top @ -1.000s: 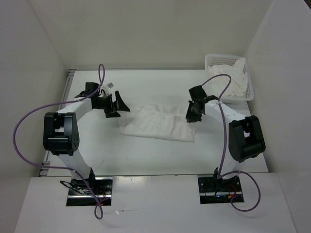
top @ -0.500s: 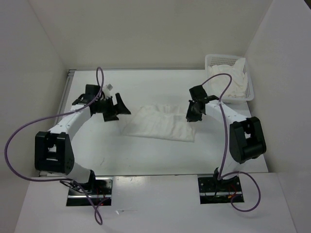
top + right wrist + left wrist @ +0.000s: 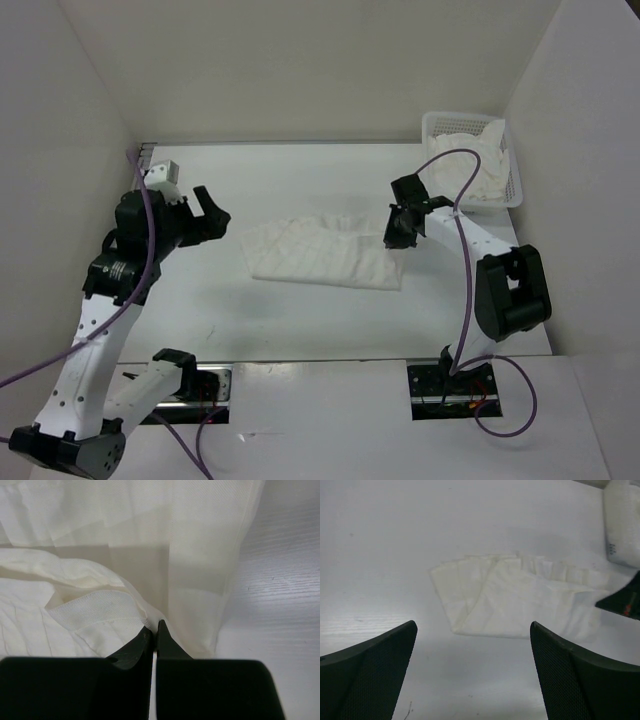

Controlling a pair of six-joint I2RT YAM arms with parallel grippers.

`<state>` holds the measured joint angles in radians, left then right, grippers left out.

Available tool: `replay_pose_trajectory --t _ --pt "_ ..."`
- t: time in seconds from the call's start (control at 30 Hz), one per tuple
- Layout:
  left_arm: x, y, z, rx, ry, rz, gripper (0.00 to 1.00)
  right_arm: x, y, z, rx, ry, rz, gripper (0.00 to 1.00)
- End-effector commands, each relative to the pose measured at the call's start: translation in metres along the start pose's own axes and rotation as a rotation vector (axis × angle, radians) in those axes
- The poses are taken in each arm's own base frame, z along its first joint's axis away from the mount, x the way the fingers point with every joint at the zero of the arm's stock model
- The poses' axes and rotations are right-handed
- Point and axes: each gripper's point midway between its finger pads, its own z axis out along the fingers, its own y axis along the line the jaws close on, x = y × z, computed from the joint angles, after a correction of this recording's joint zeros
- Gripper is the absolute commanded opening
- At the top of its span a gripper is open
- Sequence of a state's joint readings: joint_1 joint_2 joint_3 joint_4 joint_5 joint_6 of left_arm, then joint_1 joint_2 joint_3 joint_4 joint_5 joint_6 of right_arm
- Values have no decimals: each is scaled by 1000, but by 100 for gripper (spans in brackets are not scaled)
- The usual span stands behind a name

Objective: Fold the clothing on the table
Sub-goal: Fold the skirt

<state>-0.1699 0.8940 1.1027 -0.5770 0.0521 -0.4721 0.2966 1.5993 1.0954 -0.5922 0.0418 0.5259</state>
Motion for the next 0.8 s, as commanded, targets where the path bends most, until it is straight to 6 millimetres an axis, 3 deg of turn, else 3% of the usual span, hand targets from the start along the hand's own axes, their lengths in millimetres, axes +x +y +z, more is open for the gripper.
replay_pose_trajectory --t 0.0,0.07,0.1,0.2,0.27,0.3,0.4,0.5,0.57,0.63,0.67,0.77 --pt "11 50 -9 -272 34 35 100 -17 6 -15 -20 -73 -12 0" --pt "27 69 -7 -374 116 48 100 -17 6 -15 -20 -73 -12 0" --pt "25 74 -11 -409 126 53 100 -17 6 -15 -20 -73 -12 0" --pt "15 62 -20 -345 67 46 100 -18 6 -17 -25 -81 -11 0" --pt "-2 48 -49 -260 -86 45 100 -19 5 -17 -17 -86 -11 0" --pt "-20 48 -76 -255 -241 8 100 -19 5 -17 -17 -86 -11 0" --pt "-38 72 -116 -397 -394 -23 100 -17 8 -17 -21 -84 -19 0" --pt "-38 78 -128 -435 -396 2 100 -17 8 -17 -21 -84 -19 0" --pt "-28 58 -118 -304 -366 25 100 -21 10 -19 -27 -93 -18 0" --pt "-16 35 -120 -141 -388 -37 100 -21 10 -19 -27 -93 -18 0" --pt "-21 24 -134 -52 -469 -39 100 -21 10 -19 -27 -93 -18 0" --pt "0 10 -125 64 -434 -31 100 -20 7 -19 -15 -90 -18 0"
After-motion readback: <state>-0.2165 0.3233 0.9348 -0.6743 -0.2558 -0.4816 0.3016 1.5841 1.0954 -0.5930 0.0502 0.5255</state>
